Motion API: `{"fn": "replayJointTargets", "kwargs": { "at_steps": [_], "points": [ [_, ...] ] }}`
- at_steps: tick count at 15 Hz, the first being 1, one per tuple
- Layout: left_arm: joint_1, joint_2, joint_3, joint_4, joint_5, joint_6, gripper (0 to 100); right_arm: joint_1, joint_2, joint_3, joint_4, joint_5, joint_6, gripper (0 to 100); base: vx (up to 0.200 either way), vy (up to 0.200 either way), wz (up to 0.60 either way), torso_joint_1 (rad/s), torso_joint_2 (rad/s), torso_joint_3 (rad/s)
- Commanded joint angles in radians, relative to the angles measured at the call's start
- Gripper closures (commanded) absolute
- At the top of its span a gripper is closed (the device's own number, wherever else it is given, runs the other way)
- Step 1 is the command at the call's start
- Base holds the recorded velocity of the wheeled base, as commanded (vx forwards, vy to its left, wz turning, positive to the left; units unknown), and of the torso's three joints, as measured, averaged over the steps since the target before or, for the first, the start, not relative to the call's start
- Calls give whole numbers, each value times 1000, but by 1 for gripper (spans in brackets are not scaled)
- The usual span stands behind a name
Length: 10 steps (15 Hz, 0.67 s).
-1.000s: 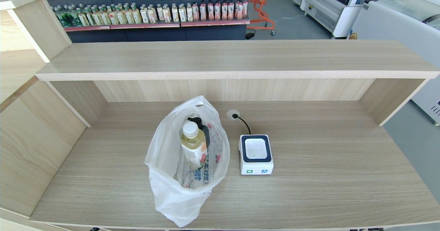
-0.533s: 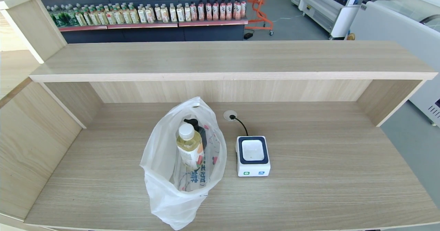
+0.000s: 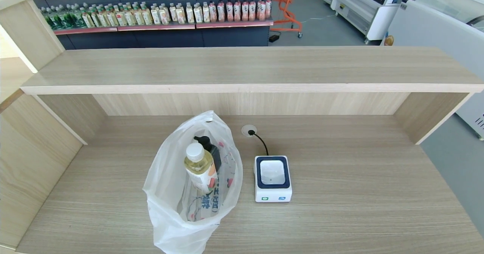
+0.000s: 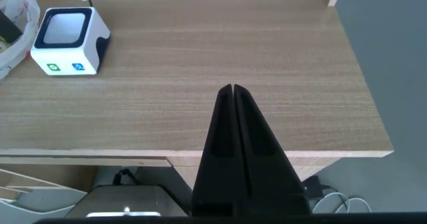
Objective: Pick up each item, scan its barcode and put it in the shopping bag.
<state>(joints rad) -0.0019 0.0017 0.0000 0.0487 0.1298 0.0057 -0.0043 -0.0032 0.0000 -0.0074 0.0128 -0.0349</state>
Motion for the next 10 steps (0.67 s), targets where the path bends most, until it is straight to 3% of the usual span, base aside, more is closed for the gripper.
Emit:
{"fn": "replayJointTargets", "kwargs": {
  "at_steps": [1,10],
  "points": [
    [0,0,0,0,1,0,0,1,3,0,0,1,0,100,0,0,0,0,0,0],
    [0,0,0,0,1,0,0,1,3,0,0,1,3,100,0,0,0,0,0,0]
  ]
}}
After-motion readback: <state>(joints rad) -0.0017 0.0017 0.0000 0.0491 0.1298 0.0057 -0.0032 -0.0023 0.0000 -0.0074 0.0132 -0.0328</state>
